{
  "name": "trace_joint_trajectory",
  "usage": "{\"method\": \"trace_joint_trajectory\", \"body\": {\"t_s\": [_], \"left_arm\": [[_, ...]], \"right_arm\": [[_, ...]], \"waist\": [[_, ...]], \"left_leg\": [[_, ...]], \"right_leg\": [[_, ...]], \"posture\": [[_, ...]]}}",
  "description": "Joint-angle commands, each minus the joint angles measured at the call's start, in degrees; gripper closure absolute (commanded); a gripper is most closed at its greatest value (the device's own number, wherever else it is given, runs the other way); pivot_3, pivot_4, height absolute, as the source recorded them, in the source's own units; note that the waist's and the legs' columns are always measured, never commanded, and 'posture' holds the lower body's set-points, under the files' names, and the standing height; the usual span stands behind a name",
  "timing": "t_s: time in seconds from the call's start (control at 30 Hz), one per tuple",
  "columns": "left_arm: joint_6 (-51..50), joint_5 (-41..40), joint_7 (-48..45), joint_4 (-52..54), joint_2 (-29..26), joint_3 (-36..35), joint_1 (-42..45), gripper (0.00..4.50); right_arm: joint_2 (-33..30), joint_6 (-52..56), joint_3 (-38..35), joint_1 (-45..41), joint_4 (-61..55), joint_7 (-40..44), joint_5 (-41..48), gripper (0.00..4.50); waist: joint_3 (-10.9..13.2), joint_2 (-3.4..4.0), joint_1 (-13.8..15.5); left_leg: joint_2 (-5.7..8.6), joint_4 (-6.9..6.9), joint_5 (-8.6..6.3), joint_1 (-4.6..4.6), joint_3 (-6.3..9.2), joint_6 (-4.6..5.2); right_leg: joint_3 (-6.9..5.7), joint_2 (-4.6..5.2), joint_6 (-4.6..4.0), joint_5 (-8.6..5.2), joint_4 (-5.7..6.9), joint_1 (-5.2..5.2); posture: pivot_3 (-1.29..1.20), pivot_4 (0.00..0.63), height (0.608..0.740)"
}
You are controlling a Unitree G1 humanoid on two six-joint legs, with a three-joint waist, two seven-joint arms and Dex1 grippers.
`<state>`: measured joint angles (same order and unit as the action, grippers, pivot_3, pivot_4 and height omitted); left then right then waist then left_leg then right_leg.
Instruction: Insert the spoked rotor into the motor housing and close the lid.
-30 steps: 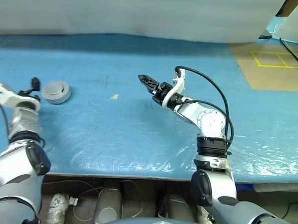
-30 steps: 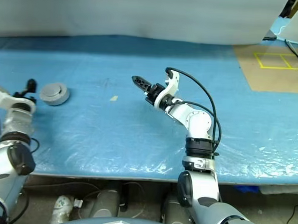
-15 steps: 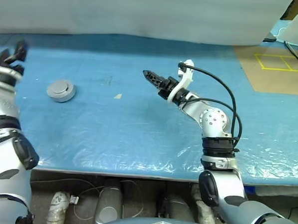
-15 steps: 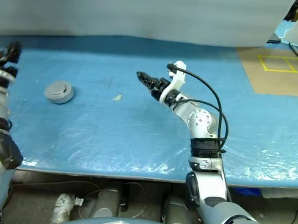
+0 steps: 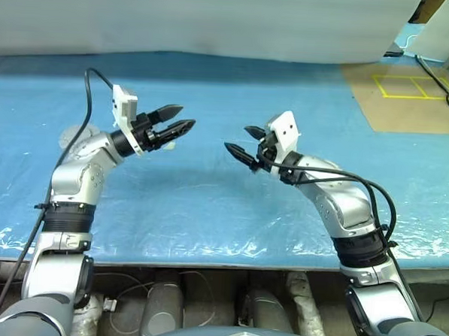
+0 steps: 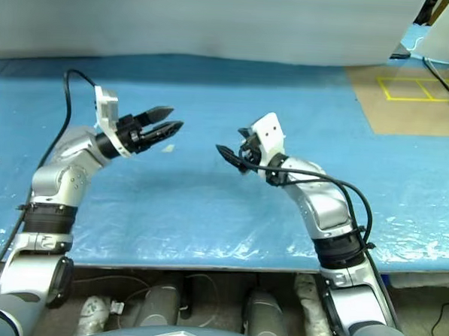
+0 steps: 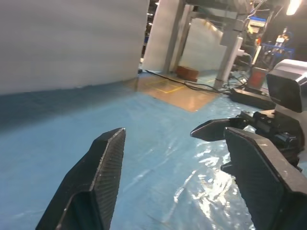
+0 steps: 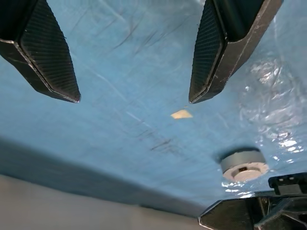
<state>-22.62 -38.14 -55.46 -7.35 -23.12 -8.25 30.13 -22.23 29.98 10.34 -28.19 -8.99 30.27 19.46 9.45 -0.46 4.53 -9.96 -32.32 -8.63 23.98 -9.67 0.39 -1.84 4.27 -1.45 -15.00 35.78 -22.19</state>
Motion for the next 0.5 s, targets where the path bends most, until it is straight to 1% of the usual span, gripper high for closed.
{"method": "trace_joint_trajectory", "body": {"t_s": [0.03, 0.1, 0.17, 0.27, 0.37, 0.5], "left_arm": [[0.2, -1.5, 3.2, 7.3, 1.8, -1.0, -2.1, 0.91], [-0.1, -0.9, 4.2, 7.8, 1.9, -0.9, -2.4, 0.91], [-0.1, -0.7, 3.3, 7.1, 1.3, -0.7, -2.2, 0.91], [1.9, 2.6, 2.1, 5.3, -0.3, 1.0, -2.2, 0.91], [1.3, 2.9, 2.2, 4.1, -0.4, 1.0, -2.8, 0.91], [5.5, 7.1, 1.1, 0.1, -0.8, 2.0, -4.5, 0.91]], "right_arm": [[0.0, -0.2, -1.0, 0.9, -3.8, -0.2, -0.7, 0.73], [0.4, 0.7, -1.4, 1.4, -4.1, -0.5, -0.4, 0.73], [0.6, 1.2, -1.3, 1.8, -4.3, -0.2, -0.3, 0.73], [-0.2, 0.7, -0.4, 1.9, -4.4, 0.2, -1.9, 0.73], [0.0, 0.9, -0.8, 1.8, -3.7, 0.7, -2.0, 0.73], [0.1, 0.5, -1.3, 1.5, -2.7, 0.5, -2.7, 0.73]], "waist": [[0.0, 0.0, 0.0], [0.0, 0.0, 0.0], [0.0, 0.01, 0.0], [0.0, 0.02, -0.1], [0.0, 0.02, -0.1], [0.0, 0.02, -0.1]], "left_leg": [[-0.01, -0.02, 0.0, -0.01, -0.03, 0.01], [-0.06, -0.06, 0.02, -0.05, -0.1, 0.05], [-0.07, -0.06, 0.05, -0.15, -0.15, 0.1], [-0.06, -0.06, 0.05, -0.29, -0.27, 0.12], [-0.05, -0.05, 0.06, -0.3, -0.3, 0.13], [-0.05, 0.0, 0.06, -0.31, -0.3, 0.14]], "right_leg": [[0.03, 0.0, -0.07, -0.02, 0.0, 0.0], [0.07, -0.01, -0.27, -0.12, 0.01, 0.02], [0.13, -0.02, -0.31, -0.12, 0.02, 0.06], [0.29, -0.02, -0.31, -0.12, 0.01, 0.11], [0.32, -0.01, -0.31, -0.13, 0.0, 0.11], [0.32, -0.02, -0.31, -0.12, 0.0, 0.09]], "posture": [[0.0, 0.15, 0.74], [0.0, 0.15, 0.74], [0.0, 0.15, 0.74], [0.0, 0.15, 0.74], [0.0, 0.15, 0.74], [0.0, 0.15, 0.74]]}}
